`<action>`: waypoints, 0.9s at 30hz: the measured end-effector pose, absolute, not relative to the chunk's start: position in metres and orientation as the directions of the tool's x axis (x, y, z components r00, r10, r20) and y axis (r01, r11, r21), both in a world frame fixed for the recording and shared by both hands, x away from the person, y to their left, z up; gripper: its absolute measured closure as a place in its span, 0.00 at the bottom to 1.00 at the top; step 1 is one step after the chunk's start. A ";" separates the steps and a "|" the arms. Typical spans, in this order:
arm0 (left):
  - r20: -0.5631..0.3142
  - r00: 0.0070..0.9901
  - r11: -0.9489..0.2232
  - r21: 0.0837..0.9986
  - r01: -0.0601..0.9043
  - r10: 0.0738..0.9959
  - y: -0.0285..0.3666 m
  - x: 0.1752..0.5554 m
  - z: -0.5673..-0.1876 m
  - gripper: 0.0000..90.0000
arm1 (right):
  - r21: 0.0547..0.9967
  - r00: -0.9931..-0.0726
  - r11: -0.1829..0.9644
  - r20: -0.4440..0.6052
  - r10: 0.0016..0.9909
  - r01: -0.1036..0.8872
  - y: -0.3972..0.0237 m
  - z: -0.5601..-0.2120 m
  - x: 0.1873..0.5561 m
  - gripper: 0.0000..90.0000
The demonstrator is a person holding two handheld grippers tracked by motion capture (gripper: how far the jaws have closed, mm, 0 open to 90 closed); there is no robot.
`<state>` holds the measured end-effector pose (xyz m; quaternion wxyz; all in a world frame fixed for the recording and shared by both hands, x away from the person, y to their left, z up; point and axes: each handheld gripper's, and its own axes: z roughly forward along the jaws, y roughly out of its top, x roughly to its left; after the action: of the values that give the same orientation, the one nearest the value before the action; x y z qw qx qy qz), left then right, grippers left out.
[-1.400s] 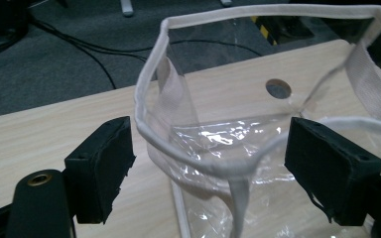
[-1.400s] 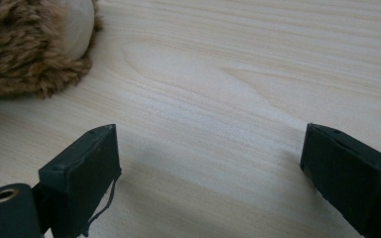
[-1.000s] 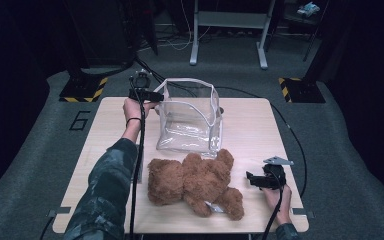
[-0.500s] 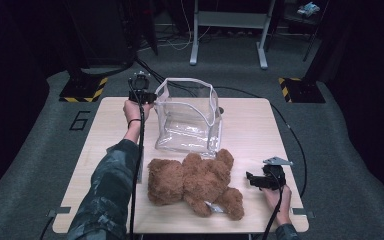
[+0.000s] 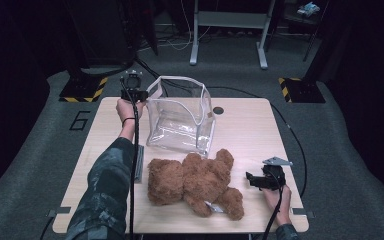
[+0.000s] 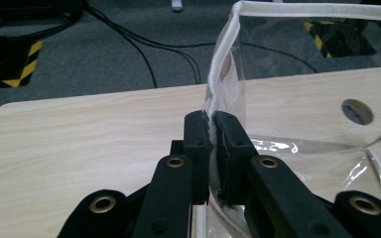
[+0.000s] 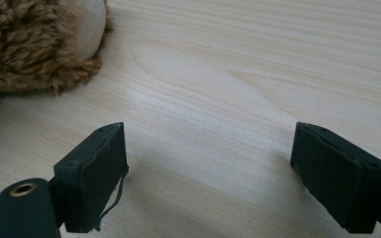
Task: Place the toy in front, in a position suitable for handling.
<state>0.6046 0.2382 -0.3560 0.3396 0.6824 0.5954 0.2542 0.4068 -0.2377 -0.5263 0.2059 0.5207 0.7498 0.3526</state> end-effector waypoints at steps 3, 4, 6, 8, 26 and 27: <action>-0.045 0.152 -0.063 0.766 0.639 0.987 0.245 0.605 -0.356 0.94 | 0.744 -0.375 0.219 0.046 0.926 0.631 -0.237 -0.526 0.407 0.15; -0.040 0.147 -0.064 0.769 0.637 0.988 0.247 0.605 -0.356 0.94 | 0.744 -0.376 0.221 0.044 0.926 0.630 -0.237 -0.526 0.407 0.15; -0.029 0.142 -0.069 0.766 0.639 0.989 0.252 0.605 -0.355 0.94 | 0.744 -0.381 0.223 0.045 0.924 0.629 -0.238 -0.526 0.407 0.15; -0.024 0.132 -0.067 0.764 0.642 0.991 0.258 0.604 -0.355 0.94 | 0.745 -0.379 0.221 0.046 0.924 0.630 -0.237 -0.526 0.407 0.15; -0.031 0.160 -0.078 0.770 0.633 0.987 0.262 0.591 -0.340 0.41 | 0.741 -0.371 0.218 0.045 0.928 0.635 -0.237 -0.527 0.407 0.15; -0.045 0.158 -0.068 0.762 0.644 0.986 0.263 0.593 -0.342 0.41 | 0.741 -0.371 0.218 0.045 0.928 0.635 -0.237 -0.527 0.407 0.15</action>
<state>0.5925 0.2629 -0.3423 0.3334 0.6841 0.5956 0.2571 0.4068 -0.2368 -0.5266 0.2106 0.5199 0.7514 0.3475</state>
